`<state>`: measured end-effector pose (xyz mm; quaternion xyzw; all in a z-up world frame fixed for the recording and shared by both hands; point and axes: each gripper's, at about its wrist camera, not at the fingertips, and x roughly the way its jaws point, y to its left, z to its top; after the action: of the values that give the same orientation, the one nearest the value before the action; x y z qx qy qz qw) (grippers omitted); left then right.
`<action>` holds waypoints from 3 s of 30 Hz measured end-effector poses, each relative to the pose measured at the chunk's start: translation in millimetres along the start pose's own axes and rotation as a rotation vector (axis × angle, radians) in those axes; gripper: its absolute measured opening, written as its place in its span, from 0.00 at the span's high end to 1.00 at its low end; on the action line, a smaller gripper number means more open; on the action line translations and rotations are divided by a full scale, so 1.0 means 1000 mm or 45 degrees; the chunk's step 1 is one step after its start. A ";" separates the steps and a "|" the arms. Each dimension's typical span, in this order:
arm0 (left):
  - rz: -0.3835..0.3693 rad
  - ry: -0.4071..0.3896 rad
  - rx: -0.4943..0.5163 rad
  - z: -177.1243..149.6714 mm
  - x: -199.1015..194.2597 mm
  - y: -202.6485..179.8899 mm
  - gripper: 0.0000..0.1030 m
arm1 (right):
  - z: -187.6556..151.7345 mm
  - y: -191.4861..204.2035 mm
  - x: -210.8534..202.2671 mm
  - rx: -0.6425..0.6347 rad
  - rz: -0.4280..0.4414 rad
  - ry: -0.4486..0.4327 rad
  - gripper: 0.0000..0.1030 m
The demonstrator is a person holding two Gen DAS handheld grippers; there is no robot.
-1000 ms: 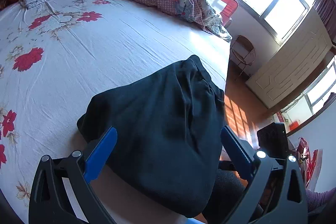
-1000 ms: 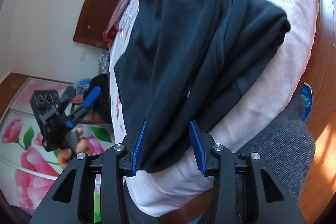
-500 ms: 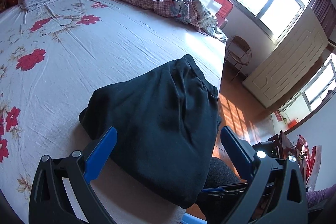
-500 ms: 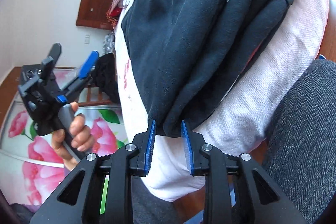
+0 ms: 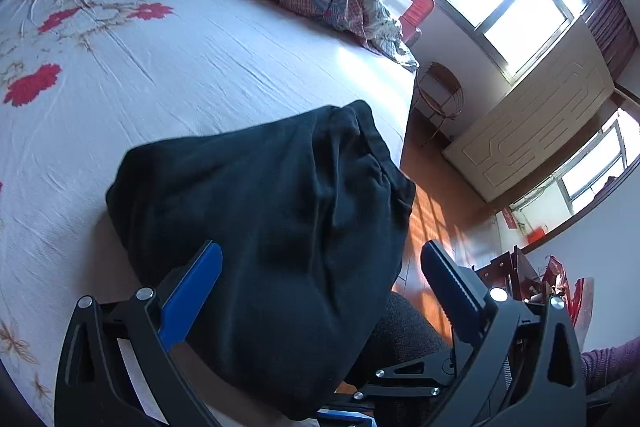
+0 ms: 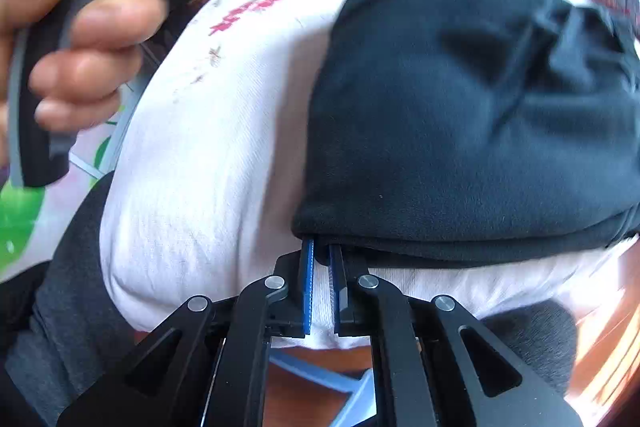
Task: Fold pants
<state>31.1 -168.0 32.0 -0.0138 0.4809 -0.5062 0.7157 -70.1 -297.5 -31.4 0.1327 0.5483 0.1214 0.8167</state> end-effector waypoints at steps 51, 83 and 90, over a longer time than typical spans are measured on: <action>0.166 -0.048 0.010 -0.030 -0.015 0.010 0.03 | 0.015 -0.167 -0.160 0.525 -0.290 -0.590 0.86; -0.384 0.152 0.468 0.079 0.004 0.133 0.21 | 0.051 -0.205 -0.085 0.650 -0.447 -0.253 0.31; -0.442 0.353 0.551 0.064 0.033 0.132 0.59 | 0.053 -0.211 -0.072 0.693 -0.459 -0.208 0.28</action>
<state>171.2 -158.4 -23.0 0.1263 0.4455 -0.7086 0.5324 -36.5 -524.3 -24.3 0.2561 0.5080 -0.1869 0.8009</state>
